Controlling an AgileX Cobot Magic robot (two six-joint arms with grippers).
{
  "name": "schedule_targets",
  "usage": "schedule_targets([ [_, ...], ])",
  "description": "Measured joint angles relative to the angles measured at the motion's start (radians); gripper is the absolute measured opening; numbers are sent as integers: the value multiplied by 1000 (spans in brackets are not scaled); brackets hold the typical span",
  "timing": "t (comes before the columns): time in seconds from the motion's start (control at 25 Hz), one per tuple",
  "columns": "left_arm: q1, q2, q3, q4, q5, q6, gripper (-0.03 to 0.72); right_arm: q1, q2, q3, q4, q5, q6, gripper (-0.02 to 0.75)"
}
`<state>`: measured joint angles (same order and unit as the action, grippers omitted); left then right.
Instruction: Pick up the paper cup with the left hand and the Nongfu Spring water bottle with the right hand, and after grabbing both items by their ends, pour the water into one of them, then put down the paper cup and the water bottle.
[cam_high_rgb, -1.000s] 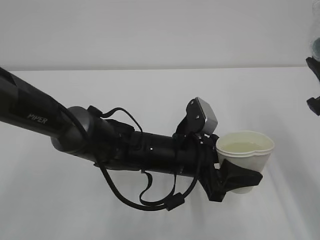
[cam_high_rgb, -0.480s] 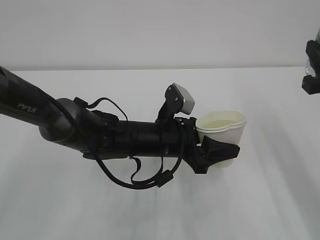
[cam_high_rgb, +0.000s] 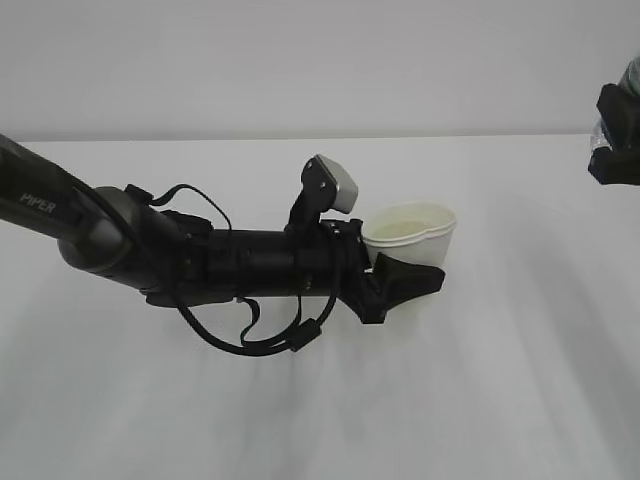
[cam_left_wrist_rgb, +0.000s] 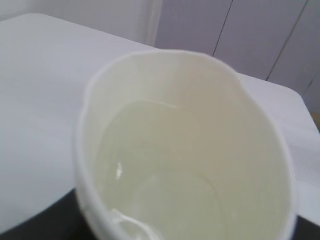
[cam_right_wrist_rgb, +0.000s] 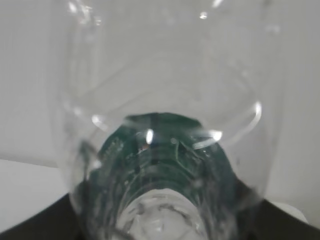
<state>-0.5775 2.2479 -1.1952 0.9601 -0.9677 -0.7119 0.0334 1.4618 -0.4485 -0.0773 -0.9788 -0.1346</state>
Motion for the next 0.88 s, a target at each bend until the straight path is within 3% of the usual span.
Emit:
schedule_targets([
  [0.52,23,0,0,0,-9,34,412,0,88,-3,0,-77,183,375],
  [0.88,35,0,0,0,-11,36,412,0,169,-6,-11,-118,210,375],
])
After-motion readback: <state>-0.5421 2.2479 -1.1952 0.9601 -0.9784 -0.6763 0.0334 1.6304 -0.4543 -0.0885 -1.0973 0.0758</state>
